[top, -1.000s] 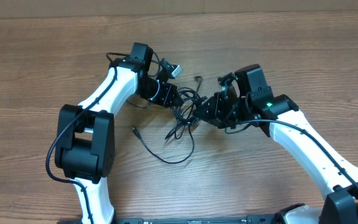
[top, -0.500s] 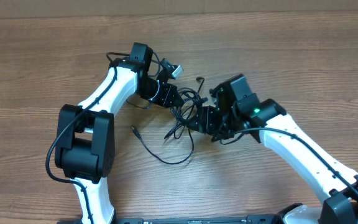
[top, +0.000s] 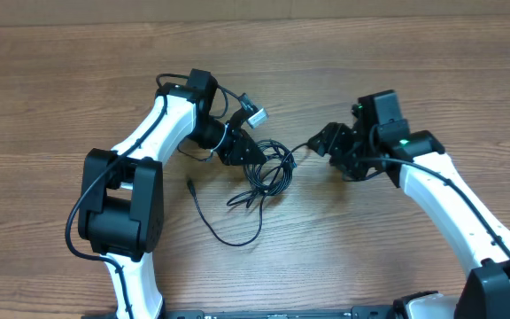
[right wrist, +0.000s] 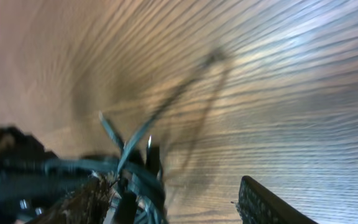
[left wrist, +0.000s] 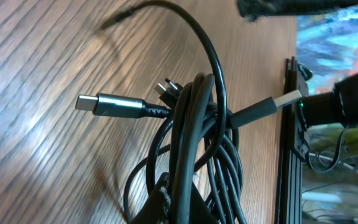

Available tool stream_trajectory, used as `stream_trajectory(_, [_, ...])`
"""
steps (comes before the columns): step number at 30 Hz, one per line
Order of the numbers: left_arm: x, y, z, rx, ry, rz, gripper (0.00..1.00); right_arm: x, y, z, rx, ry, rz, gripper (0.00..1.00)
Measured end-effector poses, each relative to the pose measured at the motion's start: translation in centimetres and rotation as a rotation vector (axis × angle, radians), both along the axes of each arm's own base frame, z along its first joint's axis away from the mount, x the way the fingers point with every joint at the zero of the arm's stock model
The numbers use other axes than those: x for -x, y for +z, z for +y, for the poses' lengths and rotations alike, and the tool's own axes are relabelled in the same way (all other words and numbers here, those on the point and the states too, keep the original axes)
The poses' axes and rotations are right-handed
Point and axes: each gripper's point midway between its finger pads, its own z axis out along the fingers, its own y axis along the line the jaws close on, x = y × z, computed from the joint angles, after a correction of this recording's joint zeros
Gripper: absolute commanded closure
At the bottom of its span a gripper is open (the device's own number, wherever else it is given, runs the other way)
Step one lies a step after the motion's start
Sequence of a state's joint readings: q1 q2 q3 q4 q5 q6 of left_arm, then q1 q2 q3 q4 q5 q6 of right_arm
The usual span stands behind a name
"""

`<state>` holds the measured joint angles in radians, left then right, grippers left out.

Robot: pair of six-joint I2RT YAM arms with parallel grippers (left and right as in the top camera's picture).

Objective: Untangle cables

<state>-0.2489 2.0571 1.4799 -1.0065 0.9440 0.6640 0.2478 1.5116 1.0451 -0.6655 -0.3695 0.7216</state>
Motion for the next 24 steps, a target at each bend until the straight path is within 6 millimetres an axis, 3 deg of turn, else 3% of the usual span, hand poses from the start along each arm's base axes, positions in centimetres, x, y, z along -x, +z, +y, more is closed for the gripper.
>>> stream_trajectory(9, [0.7,1.0,-0.5,0.086,-0.066,-0.048,0.96,-0.1,-0.1,-0.2,-0.045,-0.084,0.056,0.36])
stream_trajectory(13, [0.7,1.1,-0.6,0.098,-0.076,-0.061,0.96,-0.2,-1.6,-0.1,-0.056,-0.141,0.124,0.36])
stream_trajectory(19, [0.7,1.2,-0.6,0.105,-0.082,-0.069,0.96,-2.2,-3.4,0.4,-0.078,-0.174,0.121,0.37])
stream_trajectory(24, [0.7,1.2,-0.6,0.106,-0.083,-0.071,0.96,-3.2,-3.2,0.6,-0.099,-0.193,0.093,0.62])
